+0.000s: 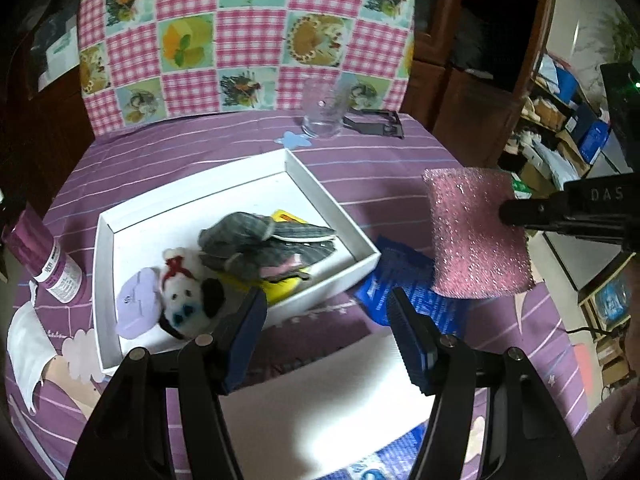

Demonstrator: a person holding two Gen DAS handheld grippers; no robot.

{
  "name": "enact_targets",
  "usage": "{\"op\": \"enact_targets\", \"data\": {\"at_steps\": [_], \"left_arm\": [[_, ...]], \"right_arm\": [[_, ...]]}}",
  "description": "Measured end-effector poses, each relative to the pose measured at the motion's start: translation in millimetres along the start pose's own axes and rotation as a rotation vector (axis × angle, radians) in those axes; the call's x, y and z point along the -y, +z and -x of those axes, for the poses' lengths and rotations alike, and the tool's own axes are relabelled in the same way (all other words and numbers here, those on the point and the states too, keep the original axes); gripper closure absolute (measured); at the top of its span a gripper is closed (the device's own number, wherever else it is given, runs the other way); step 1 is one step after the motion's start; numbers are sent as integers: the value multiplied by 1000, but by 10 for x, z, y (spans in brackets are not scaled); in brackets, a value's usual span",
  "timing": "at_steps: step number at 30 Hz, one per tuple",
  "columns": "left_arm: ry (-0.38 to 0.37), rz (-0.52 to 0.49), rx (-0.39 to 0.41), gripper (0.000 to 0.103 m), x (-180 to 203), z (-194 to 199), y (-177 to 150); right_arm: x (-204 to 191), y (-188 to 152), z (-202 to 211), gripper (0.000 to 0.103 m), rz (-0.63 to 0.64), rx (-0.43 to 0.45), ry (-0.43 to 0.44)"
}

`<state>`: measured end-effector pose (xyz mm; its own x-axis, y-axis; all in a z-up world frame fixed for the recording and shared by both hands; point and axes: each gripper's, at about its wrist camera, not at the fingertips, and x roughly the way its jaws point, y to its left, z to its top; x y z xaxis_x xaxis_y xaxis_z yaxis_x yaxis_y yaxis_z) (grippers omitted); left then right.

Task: Organize soft objects
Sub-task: 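Lift the pink sponge off the blue packet with the right gripper, then grasp the blue packet with the left gripper while the right gripper holds the sponge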

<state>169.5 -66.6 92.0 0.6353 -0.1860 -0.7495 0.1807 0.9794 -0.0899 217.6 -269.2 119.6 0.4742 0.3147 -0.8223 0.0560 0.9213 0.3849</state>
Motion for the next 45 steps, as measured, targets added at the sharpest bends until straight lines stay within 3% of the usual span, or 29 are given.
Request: {"op": "enact_targets", "data": {"at_steps": [10, 22, 26, 36, 37, 40, 41, 45], "left_arm": [[31, -94, -38, 41, 495, -83, 35], [-8, -144, -156, 40, 826, -499, 10], [-36, -181, -185, 24, 979, -650, 8], [51, -167, -324, 23, 1193, -1187, 30], [58, -154, -344, 20, 1198, -1259, 16], [44, -100, -346, 8, 1178, -1338, 16], [49, -95, -348, 0, 1178, -1365, 12], [56, -75, -331, 0, 1181, -1411, -8]], "right_arm": [[216, 50, 84, 89, -18, 25, 5], [516, 96, 76, 89, -51, 32, -12], [656, 107, 67, 89, -85, 25, 10], [792, 123, -39, 89, -113, -1, 24], [808, 125, -59, 89, -116, -4, 19], [863, 125, -112, 89, -132, -16, 12], [882, 124, -126, 89, -137, -20, 14], [954, 122, -165, 89, -159, -31, 21]]}}
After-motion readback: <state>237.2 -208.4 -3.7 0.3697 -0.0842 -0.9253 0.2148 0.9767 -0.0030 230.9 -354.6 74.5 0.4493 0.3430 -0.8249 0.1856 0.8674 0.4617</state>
